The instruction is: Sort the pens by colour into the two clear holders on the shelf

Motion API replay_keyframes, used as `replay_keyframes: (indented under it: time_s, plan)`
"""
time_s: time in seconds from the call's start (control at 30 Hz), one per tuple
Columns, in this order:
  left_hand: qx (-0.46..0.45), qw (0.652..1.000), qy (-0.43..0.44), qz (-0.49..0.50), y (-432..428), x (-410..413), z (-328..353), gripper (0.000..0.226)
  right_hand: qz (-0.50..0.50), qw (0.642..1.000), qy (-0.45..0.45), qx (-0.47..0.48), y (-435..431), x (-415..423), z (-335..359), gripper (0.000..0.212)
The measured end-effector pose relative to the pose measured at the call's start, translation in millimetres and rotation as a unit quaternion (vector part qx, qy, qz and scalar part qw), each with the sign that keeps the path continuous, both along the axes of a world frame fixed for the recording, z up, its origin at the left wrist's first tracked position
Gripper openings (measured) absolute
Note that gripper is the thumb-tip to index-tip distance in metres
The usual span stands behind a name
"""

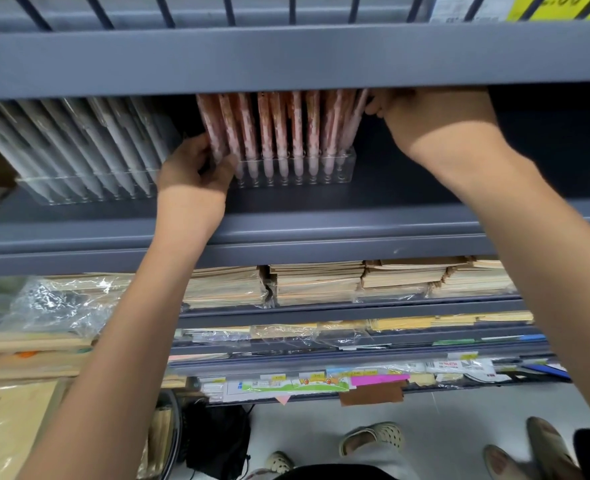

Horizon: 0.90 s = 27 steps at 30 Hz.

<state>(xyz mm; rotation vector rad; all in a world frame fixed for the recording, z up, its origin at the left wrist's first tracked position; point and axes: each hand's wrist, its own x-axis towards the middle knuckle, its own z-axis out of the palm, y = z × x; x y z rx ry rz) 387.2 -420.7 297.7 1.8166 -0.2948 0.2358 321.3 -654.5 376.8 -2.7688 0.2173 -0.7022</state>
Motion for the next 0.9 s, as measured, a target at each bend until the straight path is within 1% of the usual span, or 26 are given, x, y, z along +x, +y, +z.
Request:
replay_keyframes:
  time_s: [0.03,0.1,0.13,0.2,0.3,0.43,0.57,0.7,0.8,0.9]
  plan:
    - [-0.006,1.000,0.000,-0.001,0.0,0.1,-0.2,0.030,0.002,1.000,-0.003,-0.022,0.1,2.6,-0.5,0.030]
    - [-0.029,1.000,-0.003,-0.003,-0.5,-0.6,-0.5,0.029,0.005,1.000,0.009,-0.007,1.1,5.0,-4.1,0.034]
    - [-0.041,0.999,-0.004,-0.001,-0.6,-0.9,-0.4,0.029,0.007,1.000,0.019,0.021,4.5,4.4,-8.1,0.037]
    - [-0.053,0.999,-0.012,0.006,-0.9,-1.1,-0.4,0.030,0.022,0.995,0.004,0.098,9.2,5.1,-14.7,0.040]
    - [-0.058,0.998,-0.021,0.011,0.0,-1.1,-2.2,0.027,0.032,0.985,-0.058,0.159,10.6,7.7,-25.1,0.030]
    - [-0.028,0.998,-0.046,0.024,3.2,2.1,-7.6,0.014,0.015,0.981,-0.067,0.184,9.8,5.9,-48.8,0.013]
    - [-0.007,0.997,-0.073,0.030,4.9,6.4,-14.6,0.009,0.012,0.962,-0.124,0.244,14.0,7.7,-71.8,0.011]
    - [0.002,0.996,-0.078,0.045,4.9,11.3,-20.0,0.009,0.029,0.951,-0.152,0.269,13.4,8.0,-79.5,0.011]
    - [0.006,0.992,-0.104,0.064,4.3,11.8,-22.8,0.017,0.049,0.942,-0.157,0.293,12.2,6.5,-81.3,0.012]
    - [-0.012,0.991,-0.114,0.072,2.6,9.7,-24.1,0.020,0.052,0.946,-0.165,0.274,11.7,6.3,-82.6,0.009]
